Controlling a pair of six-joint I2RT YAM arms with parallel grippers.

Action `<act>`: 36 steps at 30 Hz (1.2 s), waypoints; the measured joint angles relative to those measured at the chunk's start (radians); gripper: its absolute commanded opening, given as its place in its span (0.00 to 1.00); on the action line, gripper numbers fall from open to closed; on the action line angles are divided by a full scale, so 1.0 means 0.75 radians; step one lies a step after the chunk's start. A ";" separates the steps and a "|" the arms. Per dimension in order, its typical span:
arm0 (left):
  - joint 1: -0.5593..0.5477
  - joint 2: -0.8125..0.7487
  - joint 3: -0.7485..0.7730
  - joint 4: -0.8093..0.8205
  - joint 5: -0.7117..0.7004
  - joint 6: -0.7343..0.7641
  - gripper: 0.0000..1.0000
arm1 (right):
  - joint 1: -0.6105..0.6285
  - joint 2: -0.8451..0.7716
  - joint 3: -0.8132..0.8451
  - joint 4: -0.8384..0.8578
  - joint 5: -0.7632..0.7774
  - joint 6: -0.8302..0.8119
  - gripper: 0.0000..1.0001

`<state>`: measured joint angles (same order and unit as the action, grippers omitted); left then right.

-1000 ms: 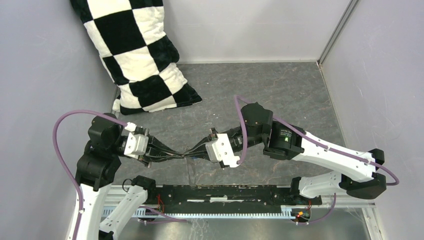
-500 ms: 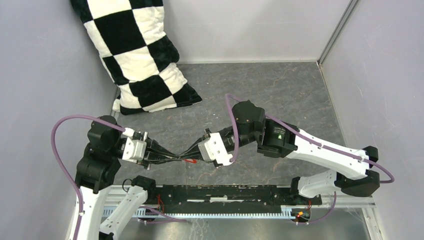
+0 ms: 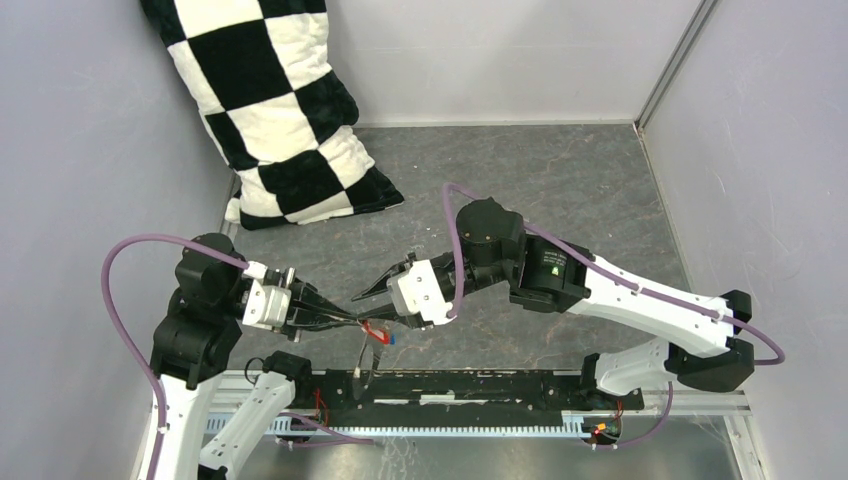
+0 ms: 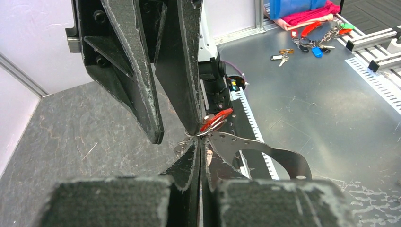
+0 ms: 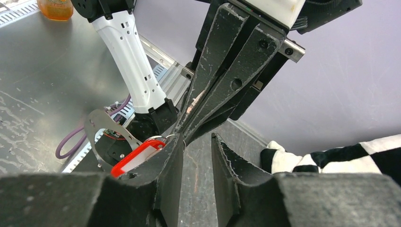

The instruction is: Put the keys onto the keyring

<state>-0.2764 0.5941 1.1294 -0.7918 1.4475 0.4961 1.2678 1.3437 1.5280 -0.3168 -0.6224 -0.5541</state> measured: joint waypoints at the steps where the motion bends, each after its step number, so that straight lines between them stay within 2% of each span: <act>1: 0.000 0.000 -0.001 0.000 0.001 0.001 0.02 | 0.000 0.002 0.008 -0.009 0.003 0.000 0.34; 9: 0.000 -0.005 -0.002 -0.001 0.001 0.004 0.02 | 0.000 0.011 0.052 -0.048 0.024 0.002 0.34; 24: 0.000 -0.002 -0.004 0.002 0.039 -0.014 0.02 | -0.001 0.028 0.057 -0.069 0.143 0.014 0.28; 27: 0.000 -0.002 -0.010 0.004 0.040 -0.039 0.02 | -0.009 0.027 0.053 -0.062 0.188 0.029 0.43; 29: 0.000 -0.002 -0.030 0.010 0.038 -0.055 0.02 | -0.019 0.005 0.008 -0.021 0.245 0.050 0.49; 30: 0.000 -0.002 -0.046 0.013 0.034 -0.058 0.02 | -0.025 -0.016 -0.031 -0.006 0.273 0.058 0.56; 33: 0.000 0.002 -0.102 0.012 0.002 -0.083 0.02 | -0.050 -0.136 -0.259 0.072 0.381 0.118 0.73; 36: 0.000 0.038 -0.131 0.011 -0.030 -0.092 0.02 | -0.061 -0.279 -0.524 0.115 0.517 0.218 0.81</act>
<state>-0.2764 0.6228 1.0309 -0.7834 1.4250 0.4274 1.2221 1.1343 1.1347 -0.2306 -0.2344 -0.3904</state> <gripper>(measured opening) 0.029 0.756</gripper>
